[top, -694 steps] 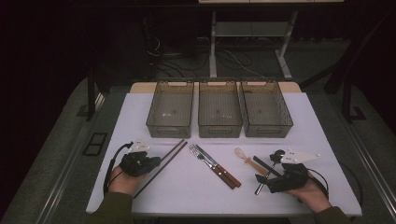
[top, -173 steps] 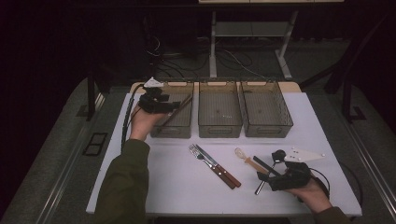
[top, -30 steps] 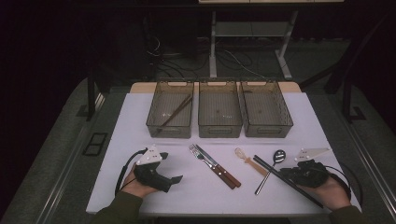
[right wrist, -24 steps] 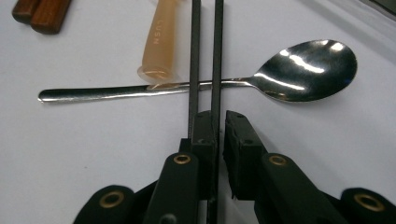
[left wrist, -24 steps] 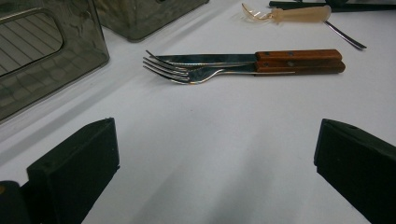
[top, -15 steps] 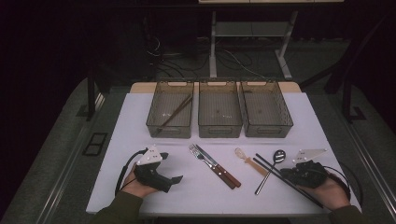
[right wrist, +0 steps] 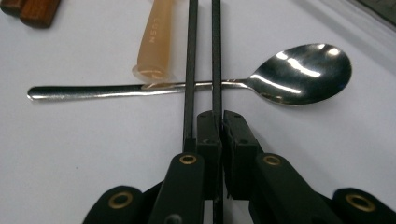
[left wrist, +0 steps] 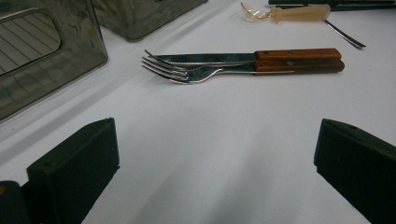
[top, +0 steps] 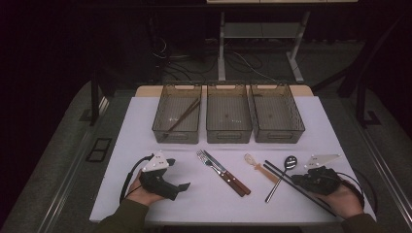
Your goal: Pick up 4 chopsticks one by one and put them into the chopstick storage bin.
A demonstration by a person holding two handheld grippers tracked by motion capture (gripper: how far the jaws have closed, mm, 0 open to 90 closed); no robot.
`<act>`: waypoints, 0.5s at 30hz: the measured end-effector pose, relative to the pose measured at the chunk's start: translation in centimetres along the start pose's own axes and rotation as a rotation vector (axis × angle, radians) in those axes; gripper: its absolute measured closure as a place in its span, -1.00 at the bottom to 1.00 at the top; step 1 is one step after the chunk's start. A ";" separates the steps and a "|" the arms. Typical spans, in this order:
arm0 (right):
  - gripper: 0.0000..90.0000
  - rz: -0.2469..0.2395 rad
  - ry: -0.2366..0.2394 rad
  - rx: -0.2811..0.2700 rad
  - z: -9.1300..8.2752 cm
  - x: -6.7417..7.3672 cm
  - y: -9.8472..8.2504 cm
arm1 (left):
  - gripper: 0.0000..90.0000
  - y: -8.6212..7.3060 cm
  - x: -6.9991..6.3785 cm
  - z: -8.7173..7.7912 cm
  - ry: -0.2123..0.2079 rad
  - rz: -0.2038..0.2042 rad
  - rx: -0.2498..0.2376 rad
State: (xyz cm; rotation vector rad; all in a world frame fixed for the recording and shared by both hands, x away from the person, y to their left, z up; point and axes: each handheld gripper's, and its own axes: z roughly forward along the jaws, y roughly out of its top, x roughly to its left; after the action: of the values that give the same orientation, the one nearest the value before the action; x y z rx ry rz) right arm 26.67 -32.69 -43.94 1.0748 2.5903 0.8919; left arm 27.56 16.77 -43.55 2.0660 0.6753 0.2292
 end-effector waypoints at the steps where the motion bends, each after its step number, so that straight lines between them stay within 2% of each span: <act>1: 0.91 0.008 0.004 -0.009 -0.1 0.0 0.0 | -1.00 0.0 0.0 0.0 0.000 0.000 -0.001; 15: 0.91 0.042 0.024 -0.076 -1.1 -0.4 0.6 | -1.00 0.0 0.0 0.0 -0.004 0.005 0.004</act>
State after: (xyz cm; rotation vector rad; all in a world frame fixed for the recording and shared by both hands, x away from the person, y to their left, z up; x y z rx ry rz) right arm 26.86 -33.14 -42.75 1.1084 2.5393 1.0110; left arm 27.58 16.75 -43.57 2.0717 0.6683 0.2272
